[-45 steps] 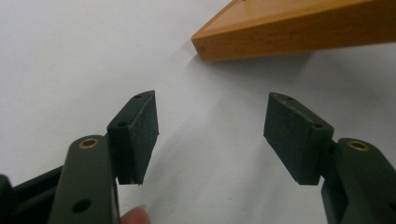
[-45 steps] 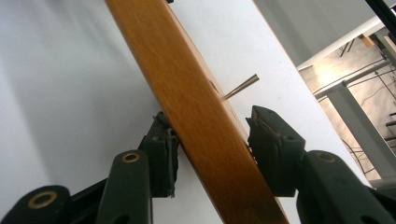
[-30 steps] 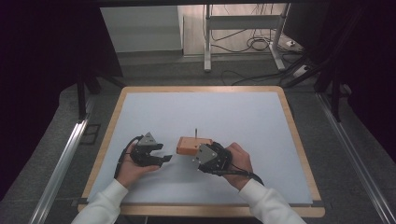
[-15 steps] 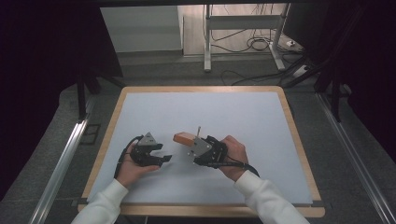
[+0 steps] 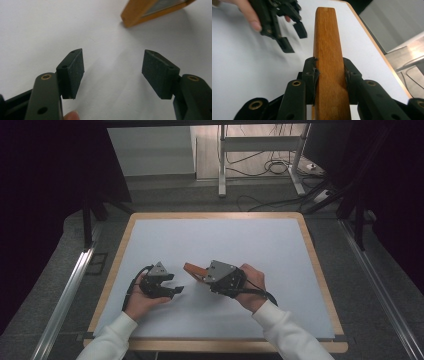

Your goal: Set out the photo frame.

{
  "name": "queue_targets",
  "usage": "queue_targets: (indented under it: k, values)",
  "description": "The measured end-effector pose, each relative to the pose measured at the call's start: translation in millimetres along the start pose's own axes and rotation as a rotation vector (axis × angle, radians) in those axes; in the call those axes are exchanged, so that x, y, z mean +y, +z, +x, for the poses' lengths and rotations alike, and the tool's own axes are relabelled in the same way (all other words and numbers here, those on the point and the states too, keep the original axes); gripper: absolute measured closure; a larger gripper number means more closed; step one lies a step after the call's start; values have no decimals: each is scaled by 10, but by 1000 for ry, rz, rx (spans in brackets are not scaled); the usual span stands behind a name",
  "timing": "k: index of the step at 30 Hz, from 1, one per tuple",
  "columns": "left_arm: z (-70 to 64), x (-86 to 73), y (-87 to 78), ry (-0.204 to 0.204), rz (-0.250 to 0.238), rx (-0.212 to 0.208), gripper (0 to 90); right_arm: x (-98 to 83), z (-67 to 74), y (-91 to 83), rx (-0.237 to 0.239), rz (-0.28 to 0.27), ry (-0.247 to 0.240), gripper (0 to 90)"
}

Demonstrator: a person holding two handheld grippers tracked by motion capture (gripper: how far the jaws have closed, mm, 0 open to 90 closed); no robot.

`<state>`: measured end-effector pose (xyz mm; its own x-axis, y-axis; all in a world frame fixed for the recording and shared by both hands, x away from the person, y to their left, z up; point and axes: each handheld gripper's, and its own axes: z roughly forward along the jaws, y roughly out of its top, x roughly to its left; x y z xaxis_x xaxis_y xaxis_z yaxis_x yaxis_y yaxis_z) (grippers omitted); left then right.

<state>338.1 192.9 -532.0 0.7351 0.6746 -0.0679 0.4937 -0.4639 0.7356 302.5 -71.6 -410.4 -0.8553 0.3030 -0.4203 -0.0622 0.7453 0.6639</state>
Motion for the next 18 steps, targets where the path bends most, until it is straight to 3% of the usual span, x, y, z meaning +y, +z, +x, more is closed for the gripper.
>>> queue_targets:
  k: [5,10,18]
  values:
    - [-5,1,3,4,2,1,338,5,42,-97,21,-26,0,688]
    - [-9,2,10,6,8,-1,338,-49,41,-125,65,-44,33,687]
    - [-9,2,3,4,2,7,337,-124,-89,-120,51,-50,64,681]
